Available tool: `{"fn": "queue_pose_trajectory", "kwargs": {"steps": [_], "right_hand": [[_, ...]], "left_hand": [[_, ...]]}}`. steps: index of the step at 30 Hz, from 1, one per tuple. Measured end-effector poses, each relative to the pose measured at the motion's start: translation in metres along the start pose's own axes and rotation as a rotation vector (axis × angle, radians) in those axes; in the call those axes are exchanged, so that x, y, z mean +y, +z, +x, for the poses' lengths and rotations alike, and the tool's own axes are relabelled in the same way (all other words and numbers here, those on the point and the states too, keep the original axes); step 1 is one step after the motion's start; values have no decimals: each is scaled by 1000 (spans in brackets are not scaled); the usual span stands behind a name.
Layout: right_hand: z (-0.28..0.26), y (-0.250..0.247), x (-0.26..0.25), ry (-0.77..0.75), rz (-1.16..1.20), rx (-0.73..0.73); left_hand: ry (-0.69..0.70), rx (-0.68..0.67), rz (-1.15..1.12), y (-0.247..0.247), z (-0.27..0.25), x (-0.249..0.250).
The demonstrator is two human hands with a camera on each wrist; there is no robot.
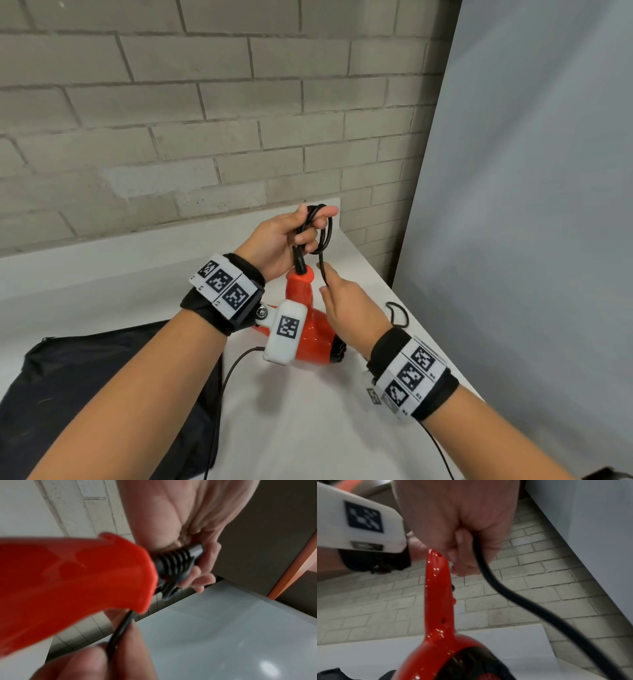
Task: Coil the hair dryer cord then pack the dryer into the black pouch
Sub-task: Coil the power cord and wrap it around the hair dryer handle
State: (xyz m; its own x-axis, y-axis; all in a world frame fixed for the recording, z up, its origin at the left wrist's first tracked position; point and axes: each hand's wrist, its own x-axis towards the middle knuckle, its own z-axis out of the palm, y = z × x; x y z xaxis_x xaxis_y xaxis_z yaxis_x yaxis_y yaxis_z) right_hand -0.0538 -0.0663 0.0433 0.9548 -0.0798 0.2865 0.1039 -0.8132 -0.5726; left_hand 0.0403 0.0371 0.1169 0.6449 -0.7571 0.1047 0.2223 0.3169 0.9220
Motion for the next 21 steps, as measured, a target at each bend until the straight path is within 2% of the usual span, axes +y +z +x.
{"fn": "queue_pose_trajectory", "kwargs": {"steps": [4, 8, 11, 16, 18, 21], "right_hand": [[-17, -3, -7, 26, 117, 66], [-31, -9, -10, 29, 54, 116], [-30, -13, -12, -58, -118, 195], [-23, -25, -16, -309, -507, 269], [-18, -35, -21, -371, -489, 321], [-5, -56, -32, -428, -327, 433]], "left_hand": [[35, -20, -12, 3, -3, 3], [70, -12, -49, 2, -4, 3], [89, -13, -10, 2, -5, 2], [100, -27, 184, 5, -7, 3], [94, -22, 283, 8, -7, 3], [49, -8, 418, 14, -12, 2]]}}
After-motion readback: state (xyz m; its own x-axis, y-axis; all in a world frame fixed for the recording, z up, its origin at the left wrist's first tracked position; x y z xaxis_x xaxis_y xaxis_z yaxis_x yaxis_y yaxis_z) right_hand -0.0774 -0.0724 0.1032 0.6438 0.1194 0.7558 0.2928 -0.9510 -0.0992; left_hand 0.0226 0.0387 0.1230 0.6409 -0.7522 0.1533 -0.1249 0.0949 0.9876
